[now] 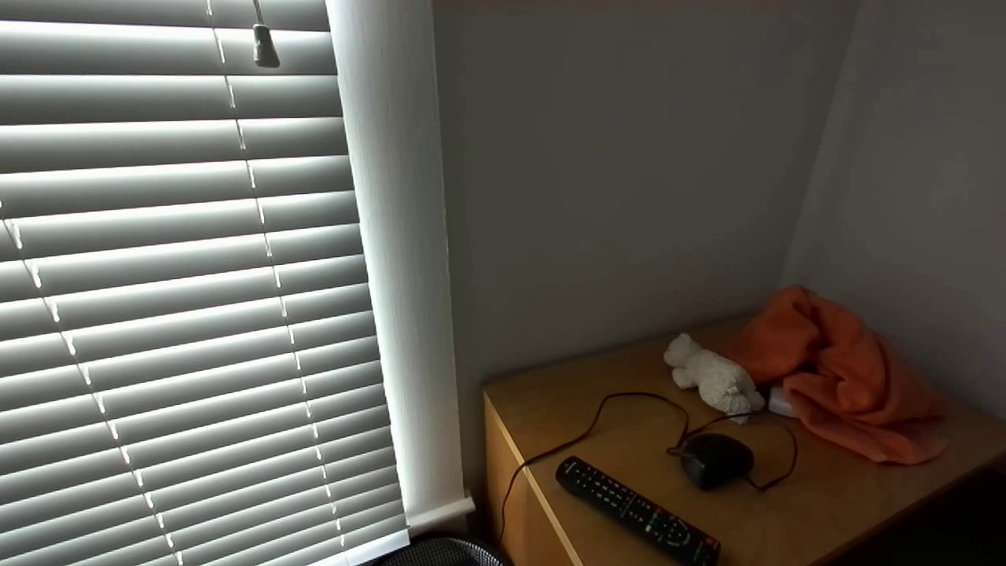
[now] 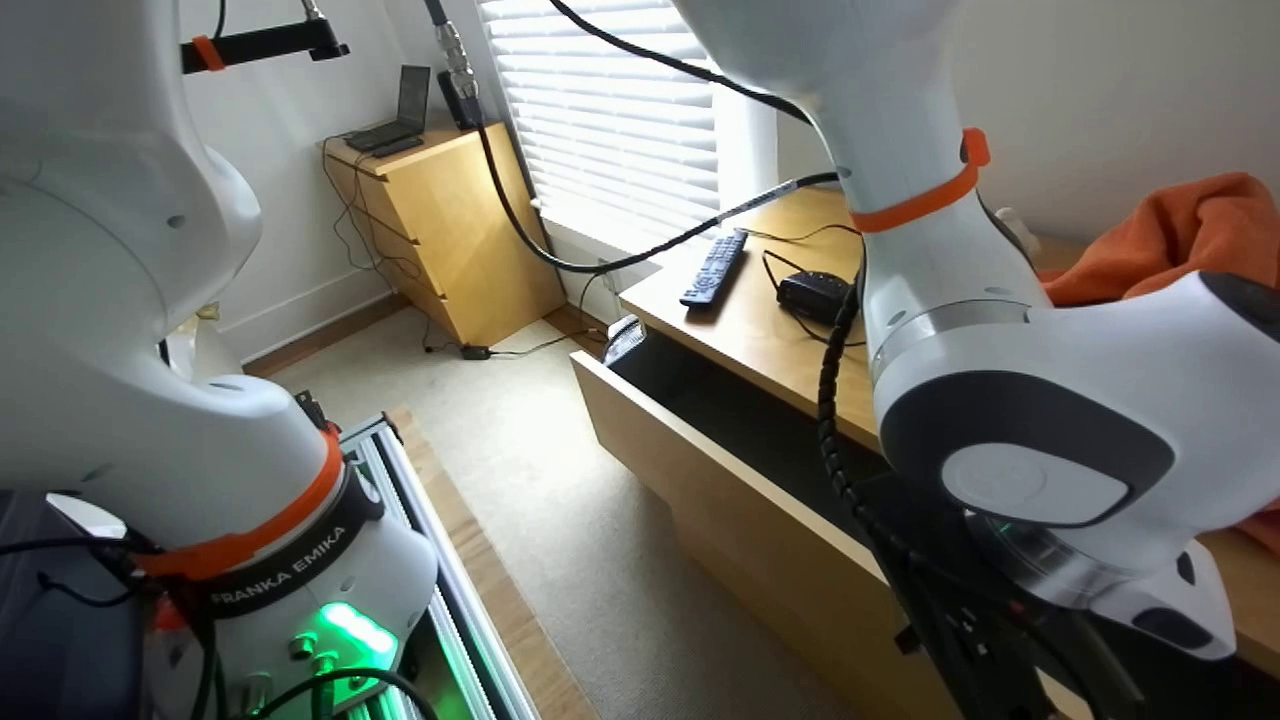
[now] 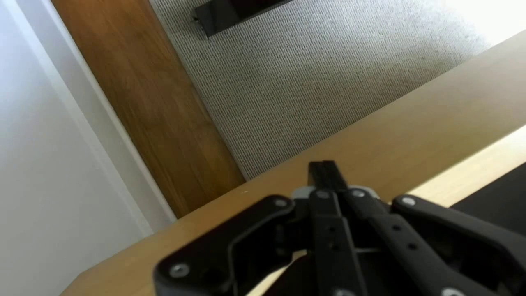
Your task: Close the top drawer
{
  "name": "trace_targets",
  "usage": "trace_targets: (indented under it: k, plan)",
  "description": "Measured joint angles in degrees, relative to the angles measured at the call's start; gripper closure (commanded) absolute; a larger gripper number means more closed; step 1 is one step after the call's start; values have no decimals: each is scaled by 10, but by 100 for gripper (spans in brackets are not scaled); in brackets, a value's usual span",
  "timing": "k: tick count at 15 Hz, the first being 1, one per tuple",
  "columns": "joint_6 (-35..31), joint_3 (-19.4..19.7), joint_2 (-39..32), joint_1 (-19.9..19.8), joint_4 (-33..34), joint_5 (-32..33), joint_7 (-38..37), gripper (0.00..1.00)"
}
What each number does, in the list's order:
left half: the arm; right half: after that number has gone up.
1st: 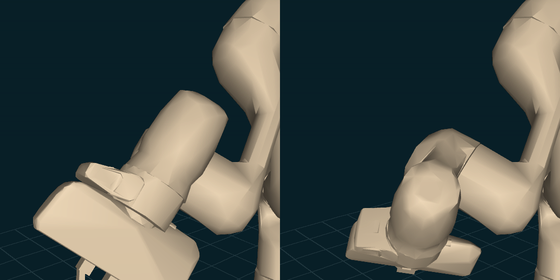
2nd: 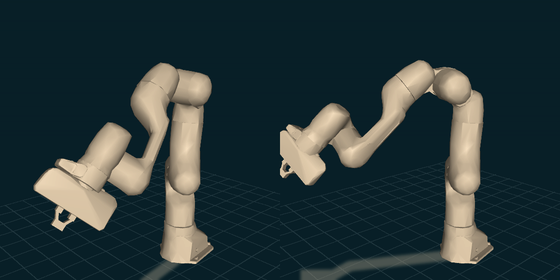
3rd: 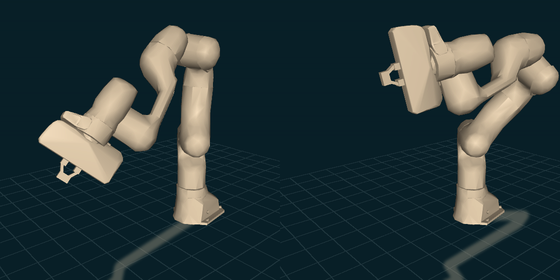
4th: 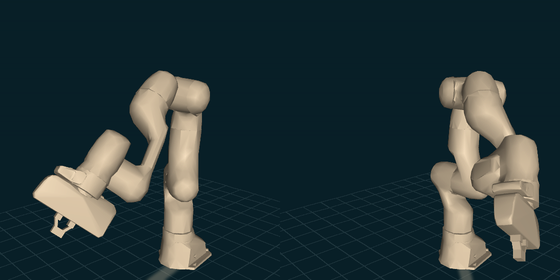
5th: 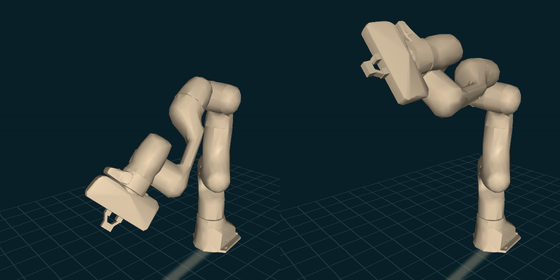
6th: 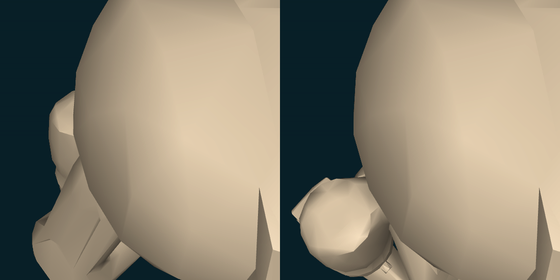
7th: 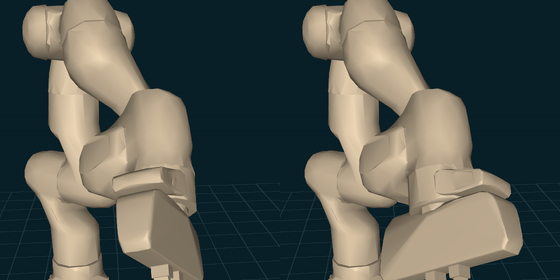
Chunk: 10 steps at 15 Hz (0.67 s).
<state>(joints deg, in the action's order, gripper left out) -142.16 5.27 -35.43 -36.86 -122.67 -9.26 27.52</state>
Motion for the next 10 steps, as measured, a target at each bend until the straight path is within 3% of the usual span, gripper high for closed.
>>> trace_targets:
  k: [10]
  plan:
    - [-94,-97,-15,-64,-3,-108,82,100]
